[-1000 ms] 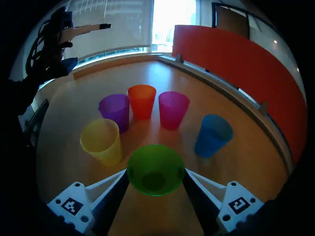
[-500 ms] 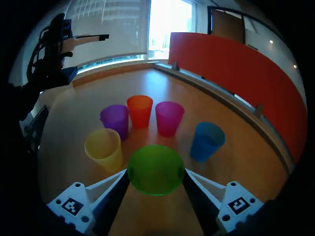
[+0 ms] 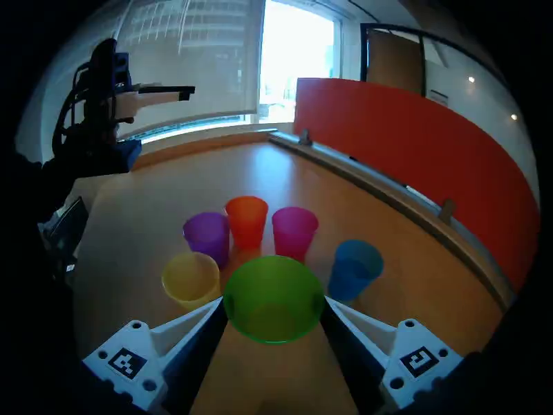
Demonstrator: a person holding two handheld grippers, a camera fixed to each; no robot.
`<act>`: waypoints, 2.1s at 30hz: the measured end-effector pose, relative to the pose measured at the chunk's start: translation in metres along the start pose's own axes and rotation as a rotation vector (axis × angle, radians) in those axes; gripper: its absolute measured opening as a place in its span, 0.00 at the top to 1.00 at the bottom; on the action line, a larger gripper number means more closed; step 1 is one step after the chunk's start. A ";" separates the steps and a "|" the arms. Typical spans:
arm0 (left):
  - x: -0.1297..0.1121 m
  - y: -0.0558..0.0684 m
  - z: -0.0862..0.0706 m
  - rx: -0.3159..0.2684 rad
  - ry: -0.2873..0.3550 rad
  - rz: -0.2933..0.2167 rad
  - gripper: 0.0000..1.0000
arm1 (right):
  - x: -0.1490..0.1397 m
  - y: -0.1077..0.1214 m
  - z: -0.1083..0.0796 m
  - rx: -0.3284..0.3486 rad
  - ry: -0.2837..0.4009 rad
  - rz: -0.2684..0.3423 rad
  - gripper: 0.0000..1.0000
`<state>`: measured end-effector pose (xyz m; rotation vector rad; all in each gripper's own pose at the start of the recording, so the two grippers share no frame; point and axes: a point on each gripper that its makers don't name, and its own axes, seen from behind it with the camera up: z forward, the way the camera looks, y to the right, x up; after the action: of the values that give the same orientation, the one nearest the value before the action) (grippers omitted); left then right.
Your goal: Pour water
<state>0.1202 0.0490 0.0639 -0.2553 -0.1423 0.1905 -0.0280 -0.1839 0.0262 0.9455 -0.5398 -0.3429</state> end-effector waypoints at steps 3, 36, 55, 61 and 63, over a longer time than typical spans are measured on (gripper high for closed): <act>0.001 0.000 0.000 -0.001 0.001 0.002 0.04 | 0.007 0.002 -0.005 -0.006 0.018 -0.003 0.08; 0.005 0.001 -0.001 -0.001 0.012 0.001 0.04 | 0.096 0.009 -0.050 -0.055 0.270 -0.017 0.08; 0.007 0.005 0.000 -0.011 0.016 -0.006 0.04 | 0.132 0.007 -0.065 -0.067 0.417 0.003 0.07; 0.005 0.008 0.002 -0.018 0.012 -0.009 0.04 | 0.142 0.004 -0.067 -0.066 0.455 0.004 0.07; 0.005 0.008 0.003 -0.021 0.011 -0.009 0.04 | 0.144 0.002 -0.068 -0.063 0.463 0.004 0.08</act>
<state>0.1235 0.0586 0.0651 -0.2763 -0.1341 0.1788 0.1289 -0.2097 0.0369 0.9254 -0.1068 -0.1280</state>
